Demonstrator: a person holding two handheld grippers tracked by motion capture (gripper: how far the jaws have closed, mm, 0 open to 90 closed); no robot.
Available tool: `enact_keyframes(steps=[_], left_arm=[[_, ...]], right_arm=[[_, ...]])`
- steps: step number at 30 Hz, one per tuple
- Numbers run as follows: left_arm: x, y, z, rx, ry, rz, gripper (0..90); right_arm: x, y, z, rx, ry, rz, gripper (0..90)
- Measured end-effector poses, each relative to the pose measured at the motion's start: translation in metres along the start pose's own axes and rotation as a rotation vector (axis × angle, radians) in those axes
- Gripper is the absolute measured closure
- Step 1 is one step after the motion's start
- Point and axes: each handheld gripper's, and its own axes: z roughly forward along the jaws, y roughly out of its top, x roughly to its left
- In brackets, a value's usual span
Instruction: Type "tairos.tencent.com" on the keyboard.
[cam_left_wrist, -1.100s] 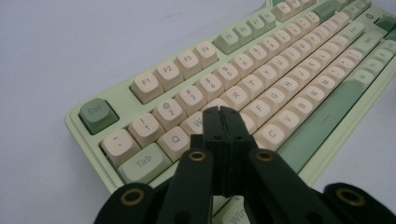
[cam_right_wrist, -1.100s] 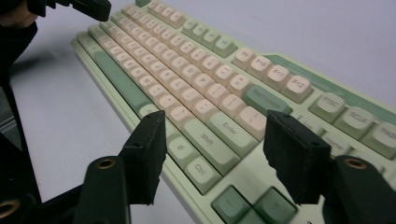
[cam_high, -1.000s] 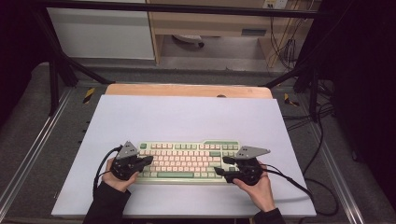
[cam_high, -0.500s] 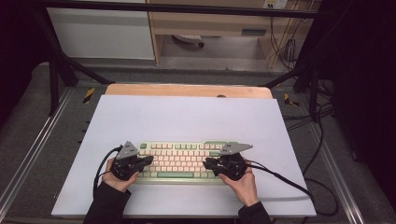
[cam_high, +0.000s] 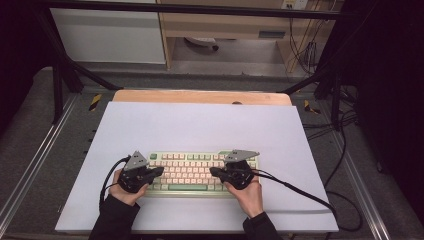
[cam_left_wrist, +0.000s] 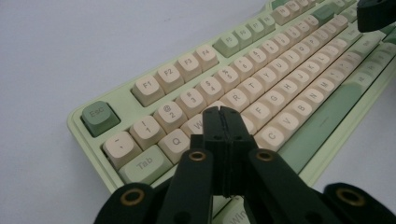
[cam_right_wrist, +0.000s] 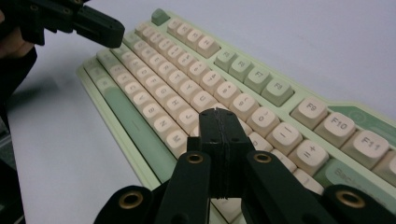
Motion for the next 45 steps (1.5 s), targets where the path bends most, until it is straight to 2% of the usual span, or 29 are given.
enact_keyframes(steps=[8,20,35,45], left_arm=[[-0.001,0.000,0.001,0.004,-0.002,0.003,90.0],[-0.001,0.000,0.001,0.003,-0.003,0.004,90.0],[-0.001,0.000,0.001,0.004,-0.002,0.006,90.0],[-0.001,0.000,0.001,0.004,-0.001,0.008,90.0]], right_arm=[[0.004,0.006,0.016,0.012,0.007,-0.001,90.0],[0.001,0.009,0.039,0.037,-0.024,0.013,90.0],[-0.001,0.005,0.049,0.053,-0.026,0.029,90.0],[0.000,0.004,0.051,0.066,-0.029,0.002,90.0]])
